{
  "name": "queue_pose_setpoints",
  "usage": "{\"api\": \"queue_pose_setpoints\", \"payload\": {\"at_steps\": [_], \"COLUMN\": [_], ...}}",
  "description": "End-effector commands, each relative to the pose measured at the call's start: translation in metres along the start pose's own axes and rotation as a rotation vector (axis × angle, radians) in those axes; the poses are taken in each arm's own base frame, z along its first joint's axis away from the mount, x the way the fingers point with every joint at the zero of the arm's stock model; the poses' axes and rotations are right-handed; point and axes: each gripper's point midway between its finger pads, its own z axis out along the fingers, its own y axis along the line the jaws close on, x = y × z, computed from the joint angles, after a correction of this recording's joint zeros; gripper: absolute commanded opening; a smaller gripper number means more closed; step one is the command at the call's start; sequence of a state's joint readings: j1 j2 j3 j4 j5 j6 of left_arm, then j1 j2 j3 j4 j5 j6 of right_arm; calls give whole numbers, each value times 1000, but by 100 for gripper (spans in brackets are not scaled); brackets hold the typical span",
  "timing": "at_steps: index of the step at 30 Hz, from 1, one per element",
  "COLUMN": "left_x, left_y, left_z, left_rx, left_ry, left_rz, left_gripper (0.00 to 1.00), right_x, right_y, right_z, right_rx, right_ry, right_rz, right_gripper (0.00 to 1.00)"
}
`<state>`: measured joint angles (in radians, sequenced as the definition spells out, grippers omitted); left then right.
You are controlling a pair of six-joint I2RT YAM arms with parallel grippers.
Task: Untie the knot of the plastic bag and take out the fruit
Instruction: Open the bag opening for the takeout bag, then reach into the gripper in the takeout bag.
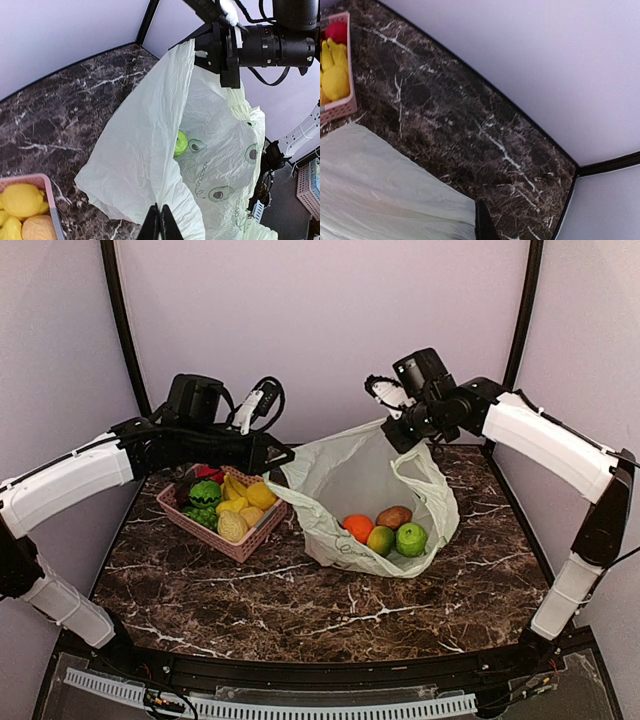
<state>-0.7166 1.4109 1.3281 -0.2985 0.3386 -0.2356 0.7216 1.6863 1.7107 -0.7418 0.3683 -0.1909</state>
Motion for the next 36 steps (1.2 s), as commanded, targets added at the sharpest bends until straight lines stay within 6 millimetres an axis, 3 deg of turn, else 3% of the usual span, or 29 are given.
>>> {"api": "queue_pose_setpoints", "payload": {"at_steps": [1, 4, 7, 9, 11, 12, 13, 14, 15, 16, 17, 22, 25, 31, 34, 36], "left_x": [-37, -61, -60, -47, -12, -11, 11, 14, 35, 39, 57, 79, 78, 65, 62, 57], "left_y": [-2, -5, -4, -1, 9, 8, 14, 14, 19, 19, 23, 21, 15, 6, 2, 1], "left_z": [-7, -12, -11, -6, 8, 9, 16, 17, 22, 22, 26, 23, 20, 20, 22, 23], "left_rx": [-56, -70, -69, -61, -49, -39, -35, -30, -36, -37, -49, -66, -51, -30, -20, -20], "left_ry": [-24, -77, -99, -93, -42, -60, -19, -33, 3, -4, 26, 30, 8, -32, -34, -44], "left_rz": [113, 176, 213, 209, 182, 182, 158, 157, 136, 135, 123, 109, 85, 30, 7, -10], "left_gripper": [1, 1, 1, 1, 1, 1, 1, 1, 1, 1, 1, 1, 1, 1, 1, 1], "right_x": [-53, -70, -71, -62, -44, -35, -24, -15, -4, 6, 16, 53, 49, 35, 25, 19], "right_y": [-71, -89, -80, -65, -43, -32, -19, -6, 7, 20, 28, 40, 37, 28, 30, 35], "right_z": [-40, -63, -73, -70, -61, -58, -54, -53, -51, -49, -47, -40, -52, -79, -99, -112], "right_rx": [156, 171, 111, 41, -46, -90, -144, -196, -252, -303, -329, -339, -342, -356, -394, -421], "right_ry": [-159, -235, -279, -285, -270, -263, -253, -251, -241, -234, -222, -144, -169, -229, -276, -307], "right_rz": [93, 119, 123, 131, 142, 152, 160, 175, 188, 201, 220, 285, 298, 333, 350, 343], "right_gripper": [0, 0, 0, 0, 0, 0, 0, 0, 0, 0, 0, 1, 19, 77, 90, 93]}}
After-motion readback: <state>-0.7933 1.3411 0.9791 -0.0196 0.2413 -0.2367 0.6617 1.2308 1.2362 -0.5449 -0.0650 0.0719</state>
